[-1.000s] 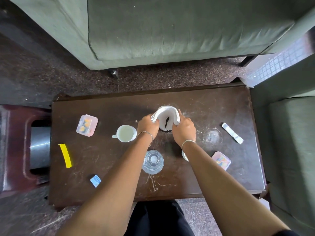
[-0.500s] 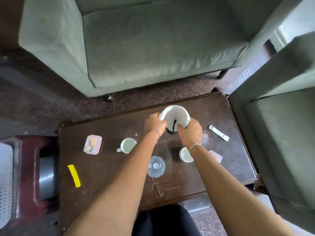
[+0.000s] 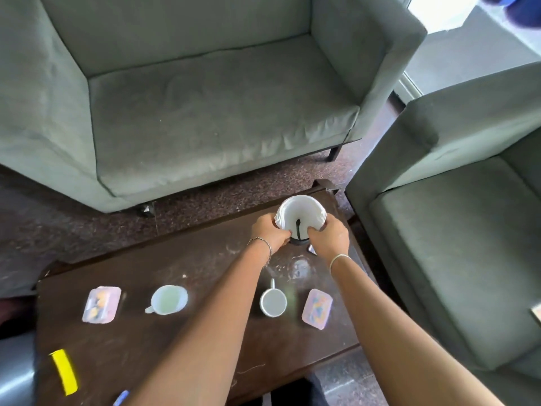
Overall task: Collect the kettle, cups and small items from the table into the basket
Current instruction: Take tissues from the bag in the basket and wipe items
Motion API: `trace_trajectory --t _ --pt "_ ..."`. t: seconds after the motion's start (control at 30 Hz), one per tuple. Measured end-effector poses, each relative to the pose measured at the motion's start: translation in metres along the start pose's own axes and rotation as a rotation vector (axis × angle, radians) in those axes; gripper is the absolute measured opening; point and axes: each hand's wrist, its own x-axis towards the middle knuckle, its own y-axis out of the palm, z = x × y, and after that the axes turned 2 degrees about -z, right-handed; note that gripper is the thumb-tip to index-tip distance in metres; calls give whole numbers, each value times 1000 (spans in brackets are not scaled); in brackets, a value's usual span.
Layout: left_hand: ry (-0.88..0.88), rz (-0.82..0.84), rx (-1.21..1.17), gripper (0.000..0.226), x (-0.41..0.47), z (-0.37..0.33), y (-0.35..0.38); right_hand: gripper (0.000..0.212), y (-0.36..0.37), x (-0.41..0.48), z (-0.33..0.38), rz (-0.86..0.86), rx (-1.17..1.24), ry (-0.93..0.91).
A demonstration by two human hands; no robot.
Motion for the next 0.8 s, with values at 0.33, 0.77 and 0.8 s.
trace_trajectory --t 0.33,0.77,0.8 --pt "-81 25 21 29 59 -1 65 10 -3 86 -42 107 -46 15" --pt "-100 -13 163 22 83 -1 97 17 14 134 -67 197 -111 -9" --pt "-100 -5 158 23 84 0 97 16 14 135 -69 195 -112 -10"
